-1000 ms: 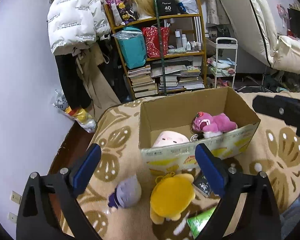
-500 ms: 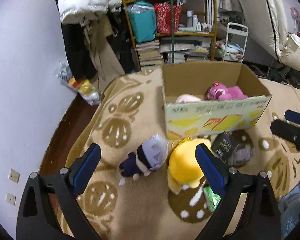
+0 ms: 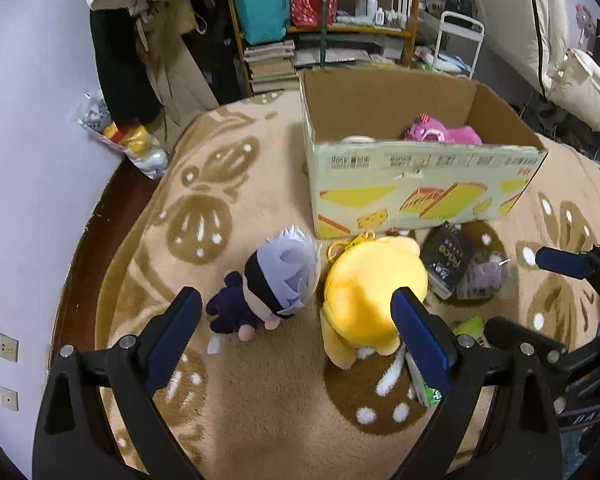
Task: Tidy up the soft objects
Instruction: 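Withdraw both tools from the box toward the remaining items on the blanket, then grasp the green tissue pack with the right tool while the left tool grasps the yellow plush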
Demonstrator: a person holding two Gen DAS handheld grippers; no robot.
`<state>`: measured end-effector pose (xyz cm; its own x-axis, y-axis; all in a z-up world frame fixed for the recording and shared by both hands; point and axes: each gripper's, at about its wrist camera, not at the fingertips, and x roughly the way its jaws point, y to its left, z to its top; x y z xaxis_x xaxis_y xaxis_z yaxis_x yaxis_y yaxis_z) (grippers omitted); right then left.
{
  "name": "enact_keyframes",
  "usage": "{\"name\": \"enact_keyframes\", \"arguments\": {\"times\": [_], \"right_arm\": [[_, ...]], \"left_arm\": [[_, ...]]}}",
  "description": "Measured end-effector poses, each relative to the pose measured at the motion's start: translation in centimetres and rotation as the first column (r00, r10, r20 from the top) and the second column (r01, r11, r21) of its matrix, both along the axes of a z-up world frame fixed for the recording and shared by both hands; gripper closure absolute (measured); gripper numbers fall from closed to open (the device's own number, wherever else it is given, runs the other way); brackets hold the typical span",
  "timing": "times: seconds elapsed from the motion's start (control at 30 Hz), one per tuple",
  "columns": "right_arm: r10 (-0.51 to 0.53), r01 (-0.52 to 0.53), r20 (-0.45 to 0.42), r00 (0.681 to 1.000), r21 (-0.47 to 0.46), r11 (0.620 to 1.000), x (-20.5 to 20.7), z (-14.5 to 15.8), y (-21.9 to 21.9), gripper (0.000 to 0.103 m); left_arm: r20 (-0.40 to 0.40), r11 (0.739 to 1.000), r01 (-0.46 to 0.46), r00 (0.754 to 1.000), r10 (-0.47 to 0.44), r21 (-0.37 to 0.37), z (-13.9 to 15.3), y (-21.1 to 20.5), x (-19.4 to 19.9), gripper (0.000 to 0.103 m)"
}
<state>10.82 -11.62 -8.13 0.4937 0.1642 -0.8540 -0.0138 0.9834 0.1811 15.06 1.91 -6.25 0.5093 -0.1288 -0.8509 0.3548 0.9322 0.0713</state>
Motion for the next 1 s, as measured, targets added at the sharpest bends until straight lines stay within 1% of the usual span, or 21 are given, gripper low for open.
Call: {"name": "enact_keyframes", "arguments": {"times": [0.27,0.4,0.57,0.77,0.8,0.83,0.87,0.93,0.97,1.0], "right_arm": [[0.051,-0.051,-0.087,0.995,0.0,0.999,0.5,-2.6,1.6,0.0],[0.075,-0.077,-0.124,0.989,-0.016,0.997,0.6,-4.0,2.4,0.0],[0.087,-0.09,-0.181,0.98,-0.008,0.996,0.7,-5.8,3.1,0.0],[0.118,-0.133,-0.227,0.967,-0.053,0.99,0.9,-7.3,4.6,0.0],[0.119,-0.135,-0.236,0.965,-0.056,0.989,1.0,-7.6,4.8,0.001],[0.12,-0.138,-0.25,0.961,-0.056,0.989,1.0,-7.8,4.9,0.004],[0.125,-0.142,-0.259,0.958,-0.049,0.989,1.1,-8.0,5.0,0.01],[0.131,-0.154,-0.259,0.957,-0.068,0.986,1.1,-8.0,5.4,0.017],[0.139,-0.165,-0.254,0.957,-0.084,0.983,1.2,-8.0,5.7,0.018],[0.145,-0.173,-0.255,0.956,-0.09,0.981,1.3,-8.0,6.0,0.018]], "left_arm": [[-0.085,0.998,0.033,0.996,-0.038,-0.054,-1.7,-0.3,0.9,0.009],[-0.12,0.998,0.039,0.992,-0.045,-0.054,-2.6,-0.7,1.1,0.009],[-0.16,0.995,0.067,0.984,-0.078,-0.07,-3.6,-1.4,1.2,0.009],[-0.186,0.995,0.086,0.978,-0.094,-0.051,-5.0,-2.3,1.6,0.009],[-0.182,0.995,0.09,0.978,-0.097,-0.046,-5.1,-2.5,1.6,0.009],[-0.172,0.995,0.096,0.98,-0.101,-0.036,-5.1,-2.7,1.5,0.009],[-0.168,0.995,0.098,0.981,-0.102,-0.031,-5.1,-2.9,1.5,0.009],[-0.17,0.994,0.103,0.98,-0.107,-0.034,-5.1,-3.0,1.5,0.011],[-0.17,0.994,0.103,0.98,-0.107,-0.035,-5.1,-3.1,1.5,0.013],[-0.169,0.994,0.106,0.979,-0.111,-0.038,-5.0,-3.1,1.5,0.018]]}}
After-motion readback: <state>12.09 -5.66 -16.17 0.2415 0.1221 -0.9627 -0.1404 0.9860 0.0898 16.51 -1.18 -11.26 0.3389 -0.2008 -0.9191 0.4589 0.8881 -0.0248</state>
